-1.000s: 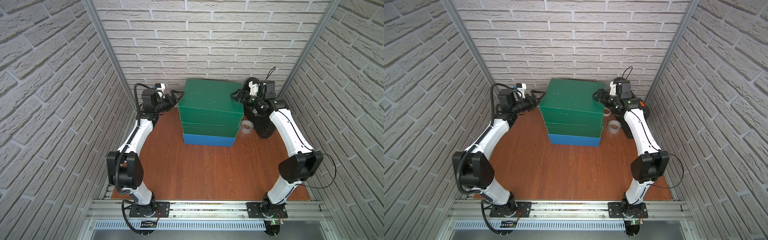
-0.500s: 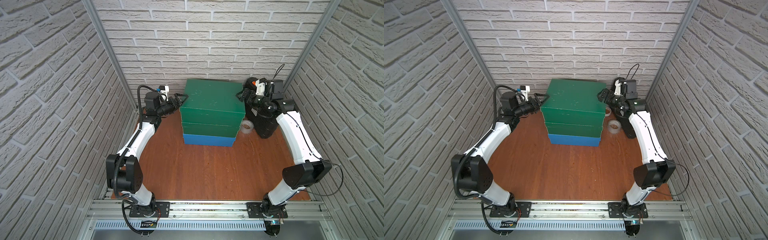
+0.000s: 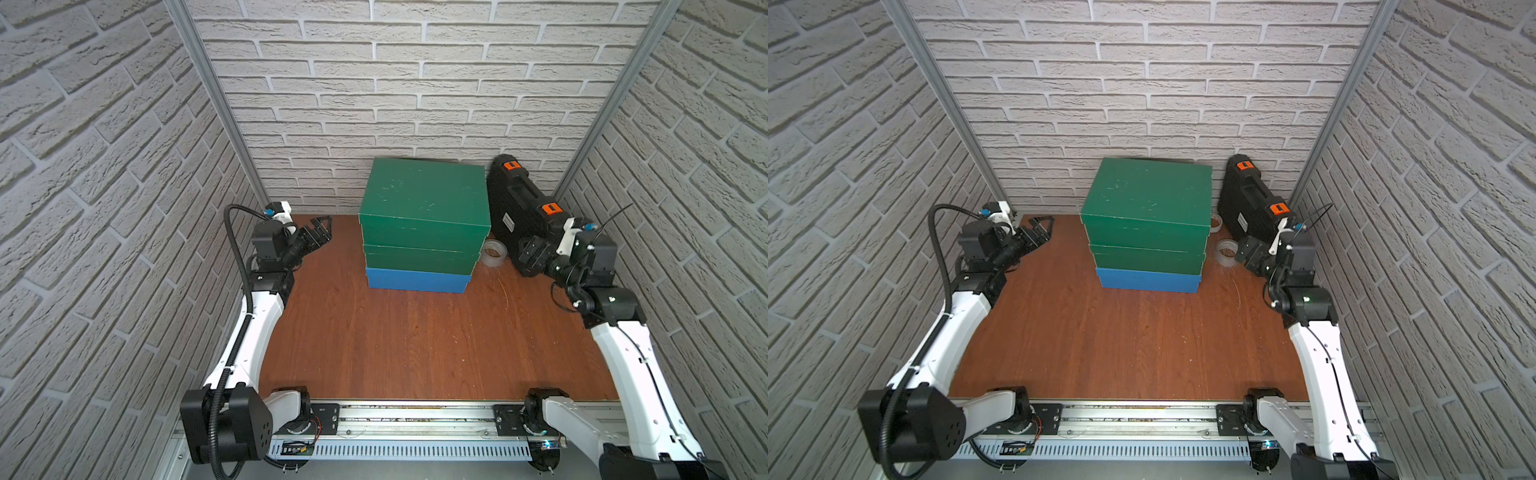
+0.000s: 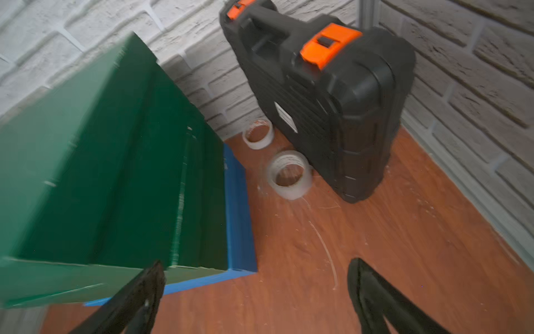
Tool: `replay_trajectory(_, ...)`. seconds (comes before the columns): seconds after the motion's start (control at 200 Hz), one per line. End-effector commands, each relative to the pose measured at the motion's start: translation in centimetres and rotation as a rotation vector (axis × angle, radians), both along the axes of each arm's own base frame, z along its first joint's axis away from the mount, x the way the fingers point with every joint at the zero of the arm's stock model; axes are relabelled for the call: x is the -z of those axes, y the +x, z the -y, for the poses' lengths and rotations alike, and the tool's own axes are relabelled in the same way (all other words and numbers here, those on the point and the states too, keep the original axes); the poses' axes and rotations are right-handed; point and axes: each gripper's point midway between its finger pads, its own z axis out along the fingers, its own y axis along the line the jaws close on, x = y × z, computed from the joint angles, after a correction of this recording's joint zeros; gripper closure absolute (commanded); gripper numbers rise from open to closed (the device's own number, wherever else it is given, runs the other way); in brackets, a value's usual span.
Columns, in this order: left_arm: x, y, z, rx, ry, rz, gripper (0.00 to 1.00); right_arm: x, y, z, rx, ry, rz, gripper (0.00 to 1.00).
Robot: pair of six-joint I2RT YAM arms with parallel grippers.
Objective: Stack the shoeboxes
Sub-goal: Reset both arms
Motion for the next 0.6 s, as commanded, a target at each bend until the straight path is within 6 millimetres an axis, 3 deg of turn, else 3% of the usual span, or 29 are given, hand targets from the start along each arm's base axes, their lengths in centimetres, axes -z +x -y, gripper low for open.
replay_trajectory(0.0, 7.1, -0.7, -5.4, -0.230, 0.270, -0.120, 0.02, 4.9, 0.7, 2.2, 0.053, -0.159, -0.051, 0.01)
replay_trajectory(0.09, 11.0, -1.9, -8.4, -0.352, 0.415, -0.167, 0.02, 9.7, 0.7, 2.7, 0.078, -0.208, -0.113, 0.01)
replay_trajectory(0.14, 12.1, -2.4, -9.9, -0.416, 0.433, -0.169, 0.02, 12.0, 0.9, 2.9, 0.090, -0.287, -0.120, 0.01)
replay_trajectory(0.265, 14.4, -2.1, -10.3, -0.374, 0.550, -0.080, 0.02, 15.3, 2.1, 1.2, 0.029, -0.430, -0.058, 0.00)
replay_trajectory(0.335, 16.8, -2.5, -10.6, -0.357, 0.566, -0.147, 0.02, 16.6, 3.6, -0.6, -0.085, -0.465, -0.007, 0.01)
replay_trajectory(0.365, 18.2, -2.5, -10.6, -0.355, 0.553, -0.152, 0.02, 16.8, 4.3, -1.2, -0.121, -0.478, 0.023, 0.05)
replay_trajectory(0.465, 18.1, -1.3, -8.3, -0.228, 0.585, -0.116, 0.03, 17.2, 5.5, -4.3, -0.305, -0.479, 0.034, 0.10)
replay_trajectory(0.595, 17.9, -1.8, -6.7, -0.159, 0.598, -0.074, 0.02, 15.3, 5.2, -4.6, -0.297, -0.497, 0.186, 0.10)
